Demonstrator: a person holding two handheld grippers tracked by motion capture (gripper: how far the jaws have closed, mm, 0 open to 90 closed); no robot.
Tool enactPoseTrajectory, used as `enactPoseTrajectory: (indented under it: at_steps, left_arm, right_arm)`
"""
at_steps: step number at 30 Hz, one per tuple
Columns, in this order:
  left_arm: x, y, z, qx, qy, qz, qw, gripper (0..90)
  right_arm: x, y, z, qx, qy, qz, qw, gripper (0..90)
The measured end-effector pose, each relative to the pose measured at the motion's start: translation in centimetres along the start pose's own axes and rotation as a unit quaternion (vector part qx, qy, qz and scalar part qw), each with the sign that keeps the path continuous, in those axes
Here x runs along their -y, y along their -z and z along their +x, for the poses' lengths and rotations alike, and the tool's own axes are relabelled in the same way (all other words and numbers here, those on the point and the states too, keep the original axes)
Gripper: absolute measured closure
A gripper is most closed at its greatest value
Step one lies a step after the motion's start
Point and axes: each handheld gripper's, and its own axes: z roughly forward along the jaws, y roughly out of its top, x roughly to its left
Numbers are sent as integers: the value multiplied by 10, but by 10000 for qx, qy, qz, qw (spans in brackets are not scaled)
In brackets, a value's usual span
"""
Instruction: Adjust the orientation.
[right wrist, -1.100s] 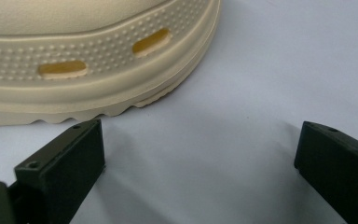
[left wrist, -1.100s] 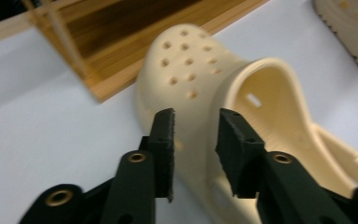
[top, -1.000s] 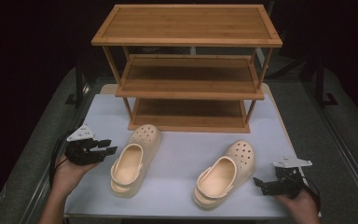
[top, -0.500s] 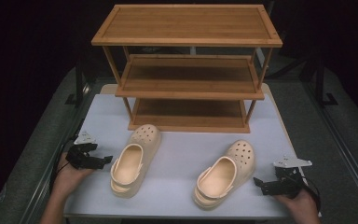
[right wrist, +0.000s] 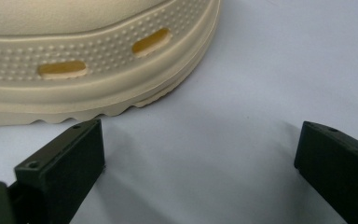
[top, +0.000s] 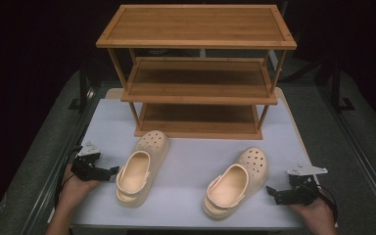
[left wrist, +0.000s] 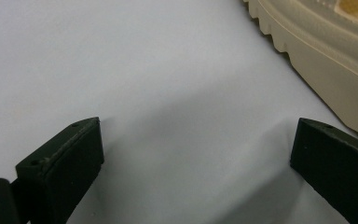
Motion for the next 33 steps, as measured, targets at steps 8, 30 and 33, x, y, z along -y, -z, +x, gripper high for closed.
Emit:
enactPoseTrajectory:
  at_steps: [8,30,33]
  left_arm:
    - [0,0,0,-8,-1,9,10000,18]
    - [0,0,0,2,22,1,10000,18]
    - [0,0,0,3,27,3,10000,18]
  right_arm:
    - [-1,6,-3,-148,-24,-62,9999,147]
    - [-10,18,22,-1111,203,-403,9928,900]
    - [-12,16,23,-1119,229,-378,9927,899]
